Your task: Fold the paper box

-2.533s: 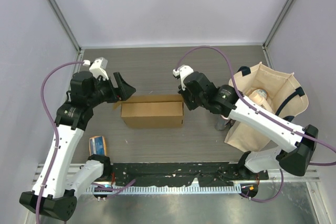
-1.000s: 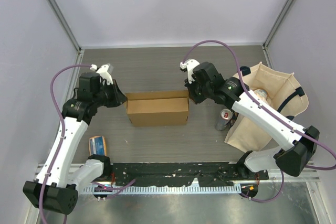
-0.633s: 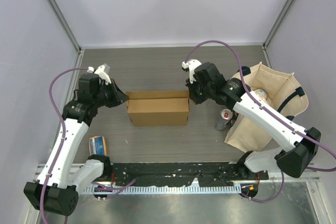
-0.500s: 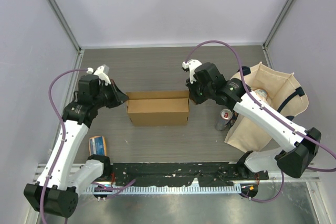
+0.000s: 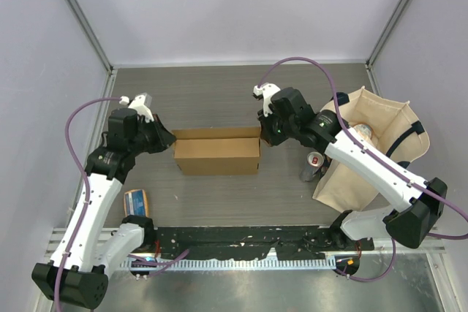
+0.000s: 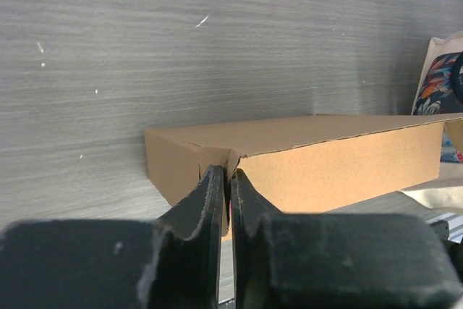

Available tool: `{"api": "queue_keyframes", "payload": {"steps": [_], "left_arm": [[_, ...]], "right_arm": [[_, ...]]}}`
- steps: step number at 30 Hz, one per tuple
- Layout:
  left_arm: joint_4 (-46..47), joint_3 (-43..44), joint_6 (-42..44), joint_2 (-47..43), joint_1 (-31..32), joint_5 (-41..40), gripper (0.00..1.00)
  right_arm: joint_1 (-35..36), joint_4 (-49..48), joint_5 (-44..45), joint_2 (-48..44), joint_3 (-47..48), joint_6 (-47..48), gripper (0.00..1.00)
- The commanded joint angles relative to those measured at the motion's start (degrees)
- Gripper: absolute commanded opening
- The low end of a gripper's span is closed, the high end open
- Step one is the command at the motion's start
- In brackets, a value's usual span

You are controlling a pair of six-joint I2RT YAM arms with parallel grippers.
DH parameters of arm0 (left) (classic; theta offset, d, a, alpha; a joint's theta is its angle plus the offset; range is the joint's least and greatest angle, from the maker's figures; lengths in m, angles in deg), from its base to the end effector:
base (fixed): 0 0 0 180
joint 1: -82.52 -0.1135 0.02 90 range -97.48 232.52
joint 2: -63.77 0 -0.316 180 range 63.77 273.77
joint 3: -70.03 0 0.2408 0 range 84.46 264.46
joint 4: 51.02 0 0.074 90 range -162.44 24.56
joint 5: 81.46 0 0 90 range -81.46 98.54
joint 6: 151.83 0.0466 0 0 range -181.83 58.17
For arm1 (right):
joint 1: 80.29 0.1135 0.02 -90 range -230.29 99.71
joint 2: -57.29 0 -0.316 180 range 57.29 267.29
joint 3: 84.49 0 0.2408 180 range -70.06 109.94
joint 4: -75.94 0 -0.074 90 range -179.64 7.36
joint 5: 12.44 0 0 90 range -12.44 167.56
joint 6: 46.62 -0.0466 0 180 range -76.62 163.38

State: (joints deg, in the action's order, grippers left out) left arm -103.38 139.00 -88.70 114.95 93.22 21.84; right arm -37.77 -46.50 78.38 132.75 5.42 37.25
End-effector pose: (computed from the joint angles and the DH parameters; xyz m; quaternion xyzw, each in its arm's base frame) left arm 0.1449 -0.0383 0.3656 -0.0703 0.8782 -0.2458 0.4043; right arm 0.1935 0.1765 0.3971 -0.2838 0.8724 0.1579 0.3652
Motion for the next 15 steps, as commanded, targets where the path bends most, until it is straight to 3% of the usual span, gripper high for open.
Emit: {"api": "queue_keyframes", "payload": {"steps": [1, 2, 4, 8, 11, 15], "left_arm": [[-6.19, -1.02, 3.05, 0.33, 0.46, -1.70, 0.16], [-6.01, -0.76, 3.05, 0.15, 0.46, -1.79, 0.21], [-6.19, -0.41, 2.70, 0.24, 0.38, -2.49, 0.21], [-6.54, -0.05, 2.44, 1.46, 0.46, -2.93, 0.06], [-6.72, -0.49, 1.57, 1.64, 0.46, -3.98, 0.01], [-6.71, -1.37, -0.10, 1.12, 0.55, -5.74, 0.00]], "right_arm": [[0.81, -3.67, -4.16, -0.58, -0.69, -1.78, 0.01], [0.72, -3.67, -4.16, -0.58, -0.78, -1.69, 0.01], [0.72, -3.67, -4.25, -0.67, -0.78, -1.78, 0.01], [0.72, -3.58, -4.34, -0.84, -0.60, -1.95, 0.01], [0.72, -3.85, -4.42, -0.84, -0.51, -2.74, 0.02], [0.72, -4.20, -3.37, -0.49, -0.16, -7.65, 0.02]]}}
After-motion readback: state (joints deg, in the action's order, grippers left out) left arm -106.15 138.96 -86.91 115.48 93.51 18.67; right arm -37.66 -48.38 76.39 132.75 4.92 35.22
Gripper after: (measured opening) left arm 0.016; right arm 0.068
